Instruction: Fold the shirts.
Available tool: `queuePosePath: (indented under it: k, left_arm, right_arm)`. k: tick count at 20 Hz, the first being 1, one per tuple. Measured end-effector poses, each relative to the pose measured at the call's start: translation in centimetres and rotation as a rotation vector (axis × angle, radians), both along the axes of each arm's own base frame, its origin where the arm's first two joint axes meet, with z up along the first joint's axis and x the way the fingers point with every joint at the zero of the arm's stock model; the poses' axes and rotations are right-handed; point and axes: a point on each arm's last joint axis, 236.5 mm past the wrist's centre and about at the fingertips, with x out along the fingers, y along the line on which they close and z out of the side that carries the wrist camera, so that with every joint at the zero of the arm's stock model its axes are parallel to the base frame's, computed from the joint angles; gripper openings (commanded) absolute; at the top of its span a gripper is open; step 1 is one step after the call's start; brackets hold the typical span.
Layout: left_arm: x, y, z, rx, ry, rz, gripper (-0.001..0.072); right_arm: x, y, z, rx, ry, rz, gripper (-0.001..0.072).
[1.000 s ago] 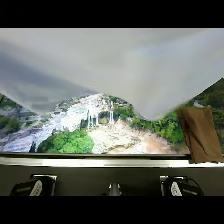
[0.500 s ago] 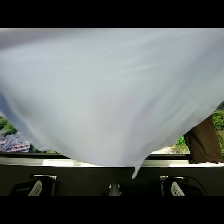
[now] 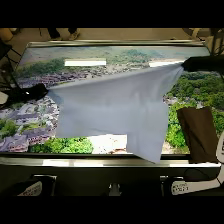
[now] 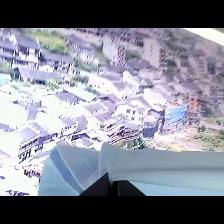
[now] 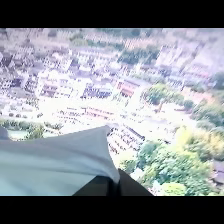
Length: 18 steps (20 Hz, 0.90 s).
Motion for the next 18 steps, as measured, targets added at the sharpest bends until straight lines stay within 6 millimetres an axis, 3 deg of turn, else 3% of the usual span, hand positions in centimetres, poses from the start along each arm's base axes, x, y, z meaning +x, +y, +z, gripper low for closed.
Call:
queuePosePath:
  k: [2, 3, 4, 5, 6, 8, 9, 10, 13, 15, 16, 18]
  left_arm:
    - [0.6, -0.8, -3.6, -0.045, 0.076, 0.004, 0.0030]
    - [0.7, -1.4, -5.1, -0.062, 0.110, 0.002, 0.0032]
    - [0.8, -1.9, -6.1, -0.080, 0.133, 0.002, 0.0099]
    - [0.9, -2.3, -6.9, -0.094, 0.148, 0.003, 0.0415]
    - [1.0, -2.5, -7.2, -0.105, 0.158, 0.004, 0.0716]
    - [1.5, -2.2, -6.8, -0.128, 0.167, 0.009, 0.0687]
    - [1.5, -1.5, -6.2, -0.133, 0.175, 0.005, 0.0527]
    - [1.4, -0.8, -5.7, -0.131, 0.189, -0.008, 0.0463]
    - [-1.6, 1.7, -5.8, -0.110, 0.318, -0.062, 0.0469]
    - [-5.2, 2.7, -7.7, -0.101, 0.454, -0.095, 0.0463]
    - [-7.2, 2.7, -8.9, -0.107, 0.524, -0.120, 0.0460]
    - [-10.1, 2.6, -10.8, -0.112, 0.613, -0.155, 0.0461]
  right_arm:
    - [0.5, 0.6, -4.4, 0.055, 0.091, 0.009, 0.0029]
    - [0.5, 1.2, -6.4, 0.079, 0.137, 0.020, 0.0081]
    - [0.5, 1.7, -7.7, 0.095, 0.166, 0.029, 0.0246]
    - [0.5, 2.3, -8.6, 0.106, 0.188, 0.040, 0.0415]
    - [0.5, 2.6, -9.1, 0.115, 0.201, 0.049, 0.0423]
    - [0.2, 2.9, -8.7, 0.118, 0.205, 0.080, 0.0422]
    - [-0.4, 2.7, -8.1, 0.108, 0.206, 0.103, 0.0423]
    - [-1.1, 2.2, -7.7, 0.088, 0.215, 0.124, 0.0426]
    - [-5.1, 0.0, -8.1, -0.005, 0.337, 0.168, 0.0407]
    - [-7.9, -0.9, -9.3, -0.018, 0.447, 0.182, 0.0403]
    - [-9.2, -1.1, -10.0, -0.018, 0.497, 0.191, 0.0351]
    - [-11.6, -0.6, -11.3, 0.003, 0.595, 0.216, 0.0344]
